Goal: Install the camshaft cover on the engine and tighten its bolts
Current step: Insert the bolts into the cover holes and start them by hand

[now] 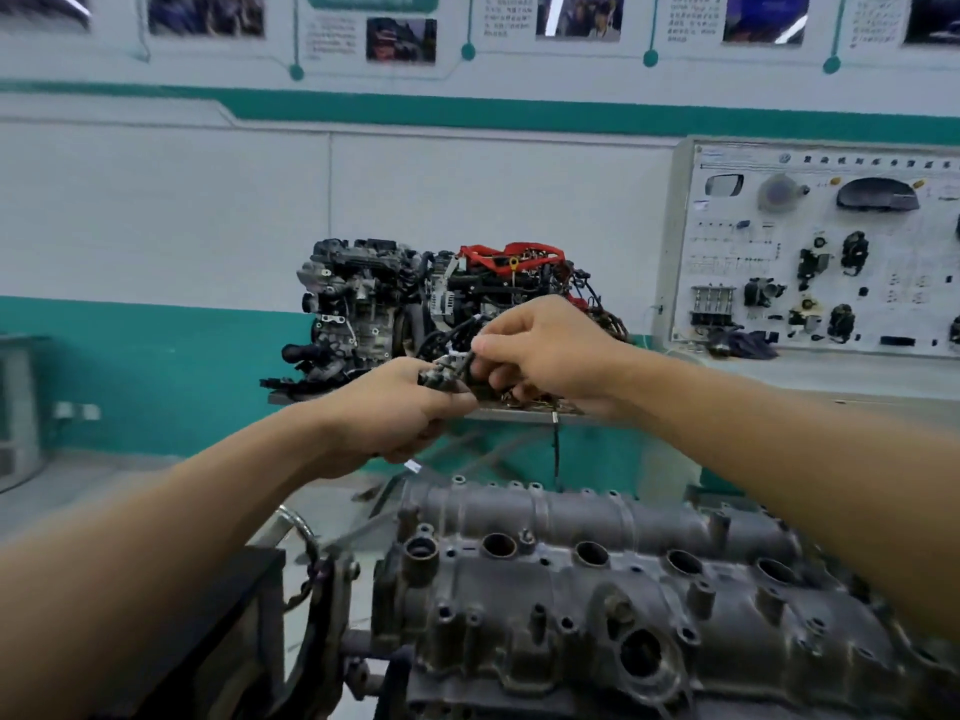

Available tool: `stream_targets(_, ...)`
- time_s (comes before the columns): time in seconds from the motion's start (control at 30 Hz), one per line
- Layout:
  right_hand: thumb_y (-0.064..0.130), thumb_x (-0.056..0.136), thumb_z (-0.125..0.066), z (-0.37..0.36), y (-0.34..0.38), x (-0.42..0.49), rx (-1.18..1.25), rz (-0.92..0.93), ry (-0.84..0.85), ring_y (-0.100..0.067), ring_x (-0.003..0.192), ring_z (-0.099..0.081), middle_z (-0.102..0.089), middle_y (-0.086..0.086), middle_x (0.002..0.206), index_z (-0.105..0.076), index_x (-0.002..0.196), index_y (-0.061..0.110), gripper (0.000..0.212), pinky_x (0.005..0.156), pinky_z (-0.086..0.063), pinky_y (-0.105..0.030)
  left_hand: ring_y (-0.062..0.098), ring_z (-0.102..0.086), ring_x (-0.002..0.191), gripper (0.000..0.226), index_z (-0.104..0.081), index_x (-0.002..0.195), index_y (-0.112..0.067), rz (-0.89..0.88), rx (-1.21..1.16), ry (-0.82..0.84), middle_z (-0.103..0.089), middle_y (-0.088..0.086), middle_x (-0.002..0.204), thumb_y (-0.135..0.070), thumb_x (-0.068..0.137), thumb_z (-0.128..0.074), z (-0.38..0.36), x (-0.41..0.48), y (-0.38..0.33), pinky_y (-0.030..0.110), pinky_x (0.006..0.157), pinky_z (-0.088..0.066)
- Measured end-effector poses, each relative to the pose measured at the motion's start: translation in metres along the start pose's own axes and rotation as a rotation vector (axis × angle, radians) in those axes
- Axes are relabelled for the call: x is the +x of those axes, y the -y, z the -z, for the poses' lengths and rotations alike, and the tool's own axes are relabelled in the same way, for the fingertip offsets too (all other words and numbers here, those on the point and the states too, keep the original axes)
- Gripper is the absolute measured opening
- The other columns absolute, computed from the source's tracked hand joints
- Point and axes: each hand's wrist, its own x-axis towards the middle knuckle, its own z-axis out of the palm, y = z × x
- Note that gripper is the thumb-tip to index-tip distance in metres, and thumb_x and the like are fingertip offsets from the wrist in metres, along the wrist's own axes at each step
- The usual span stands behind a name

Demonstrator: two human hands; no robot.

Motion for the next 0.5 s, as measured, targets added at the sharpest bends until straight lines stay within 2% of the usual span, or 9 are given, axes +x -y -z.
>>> stream_targets(0.07,0.013,0.097,-0.062,0.0,0.0,0.014,0.076,-0.03,-0.055,-0.01,0.058,-0.062,-0.075,-0.011,0.08,-0.073,0.085,0.002,0.018,0.046,-0.047,-0.021,0.011,-0.024,0.042,0.024,-0.052,0.078,-0.014,0.033,0.0,-0.016,-0.033,-0.004,0.05,-0.02,0.1,-0.059,0.013,0.0,0.016,0.021,0.038,-0.021)
stream_targets(0.1,0.013,0.097,-0.061,0.0,-0.002,0.019,0.026,-0.012,-0.075,-0.011,0.059,-0.063,-0.075,-0.013,0.082,-0.072,0.086,0.003,0.018,0.047,-0.048,-0.022,0.011,-0.024,0.041,0.023,-0.056,0.08,-0.01,0.061,0.023,-0.044,-0.033,-0.004,0.049,-0.022,0.1,-0.06,0.018,0.001,0.025,0.021,0.038,-0.02)
stream_targets(0.2,0.021,0.097,-0.061,-0.01,-0.021,0.022,-0.41,0.133,-0.025,-0.009,0.064,-0.066,-0.074,-0.003,0.078,-0.072,0.088,0.011,0.017,0.056,-0.05,-0.019,0.01,-0.028,0.038,0.026,-0.06,0.086,-0.001,0.137,0.146,-0.14,-0.035,-0.007,0.046,-0.024,0.098,-0.062,0.026,0.004,0.053,0.02,0.037,-0.023)
stream_targets(0.27,0.024,0.096,-0.062,-0.023,-0.036,0.019,-0.589,0.198,0.039,-0.005,0.071,-0.064,-0.07,0.004,0.081,-0.071,0.089,0.015,0.015,0.062,-0.047,-0.016,0.007,-0.029,0.036,0.027,-0.056,0.075,-0.012,0.145,0.212,-0.162,-0.035,-0.011,0.043,-0.028,0.097,-0.063,0.024,0.008,0.068,0.019,0.036,-0.025)
stream_targets(0.33,0.022,0.096,-0.062,-0.032,-0.048,0.017,-0.631,0.215,0.048,-0.01,0.079,-0.065,-0.071,0.002,0.086,-0.072,0.093,0.013,0.014,0.071,-0.052,-0.023,0.002,-0.032,0.034,0.043,-0.05,0.056,-0.023,0.111,0.255,-0.191,-0.037,-0.012,0.039,-0.033,0.096,-0.064,0.015,0.011,0.082,0.014,0.036,-0.026)
stream_targets(0.37,0.021,0.095,-0.063,-0.035,-0.053,0.016,-0.636,0.213,0.04,-0.013,0.08,-0.066,-0.072,-0.001,0.087,-0.072,0.094,0.011,0.014,0.075,-0.054,-0.028,0.002,-0.035,0.034,0.049,-0.05,0.05,-0.023,0.088,0.271,-0.213,-0.04,-0.012,0.038,-0.036,0.095,-0.065,0.009,0.012,0.088,0.012,0.036,-0.026)
stream_targets(0.43,0.021,0.095,-0.063,-0.035,-0.059,0.016,-0.644,0.212,0.028,-0.015,0.081,-0.067,-0.073,-0.002,0.087,-0.073,0.095,0.011,0.014,0.08,-0.055,-0.033,0.002,-0.043,0.039,0.049,-0.052,0.05,-0.023,0.032,0.327,-0.29,-0.048,-0.013,0.041,-0.045,0.092,-0.066,-0.006,0.013,0.098,0.014,0.039,-0.03)
stream_targets(0.5,0.021,0.095,-0.063,-0.036,-0.064,0.015,-0.648,0.213,0.022,-0.015,0.083,-0.067,-0.074,-0.002,0.088,-0.072,0.097,0.011,0.013,0.082,-0.055,-0.034,0.006,-0.049,0.048,0.046,-0.052,0.059,-0.018,-0.036,0.44,-0.4,-0.056,-0.009,0.05,-0.05,0.088,-0.067,-0.019,0.015,0.108,0.023,0.046,-0.035)
